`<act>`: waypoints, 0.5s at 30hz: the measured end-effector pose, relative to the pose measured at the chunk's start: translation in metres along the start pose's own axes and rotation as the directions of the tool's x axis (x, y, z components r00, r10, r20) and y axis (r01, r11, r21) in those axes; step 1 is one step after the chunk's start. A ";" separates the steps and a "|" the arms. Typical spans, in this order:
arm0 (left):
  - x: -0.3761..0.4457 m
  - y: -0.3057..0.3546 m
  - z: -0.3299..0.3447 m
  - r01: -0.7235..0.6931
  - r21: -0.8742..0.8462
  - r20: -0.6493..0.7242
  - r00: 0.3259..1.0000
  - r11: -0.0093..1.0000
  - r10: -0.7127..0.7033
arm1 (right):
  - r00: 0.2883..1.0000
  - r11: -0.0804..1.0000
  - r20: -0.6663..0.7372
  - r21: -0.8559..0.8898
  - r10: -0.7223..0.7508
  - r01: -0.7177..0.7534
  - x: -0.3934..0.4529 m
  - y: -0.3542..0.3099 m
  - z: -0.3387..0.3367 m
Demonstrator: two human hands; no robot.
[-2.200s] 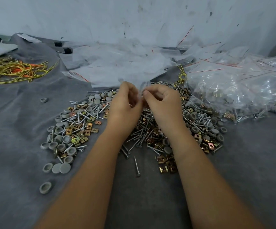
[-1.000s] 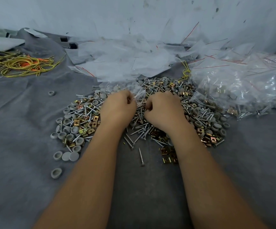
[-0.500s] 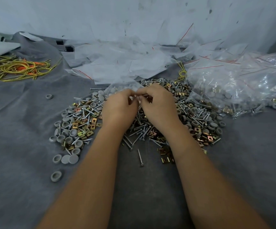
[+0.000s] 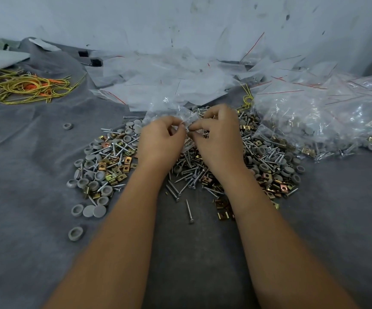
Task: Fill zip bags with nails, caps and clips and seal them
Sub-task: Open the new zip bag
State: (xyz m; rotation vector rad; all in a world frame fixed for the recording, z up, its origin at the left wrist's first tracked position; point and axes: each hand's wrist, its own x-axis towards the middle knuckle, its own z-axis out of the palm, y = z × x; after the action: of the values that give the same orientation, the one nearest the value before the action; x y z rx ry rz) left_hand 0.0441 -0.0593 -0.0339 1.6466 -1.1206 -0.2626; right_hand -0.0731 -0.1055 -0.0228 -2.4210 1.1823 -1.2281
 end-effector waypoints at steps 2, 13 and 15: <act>-0.002 0.003 -0.001 -0.053 -0.062 0.025 0.998 0.997 0.055 | 1.000 1.000 0.002 0.013 0.006 -0.006 0.000 0.001 0.000; -0.004 0.005 -0.016 -0.180 0.340 -0.352 0.886 0.923 0.303 | 0.991 0.862 0.063 0.489 0.118 -0.134 0.003 -0.002 -0.008; -0.003 0.003 -0.018 -0.141 0.360 -0.358 0.892 0.922 0.276 | 0.970 0.808 0.020 0.548 0.243 -0.213 0.005 0.001 -0.010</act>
State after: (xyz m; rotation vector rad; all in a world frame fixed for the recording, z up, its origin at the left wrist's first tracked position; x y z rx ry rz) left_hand 0.0529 -0.0455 -0.0251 1.7409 -1.0462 0.4151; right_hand -0.0801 -0.1079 -0.0139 -1.7810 0.9297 -1.3323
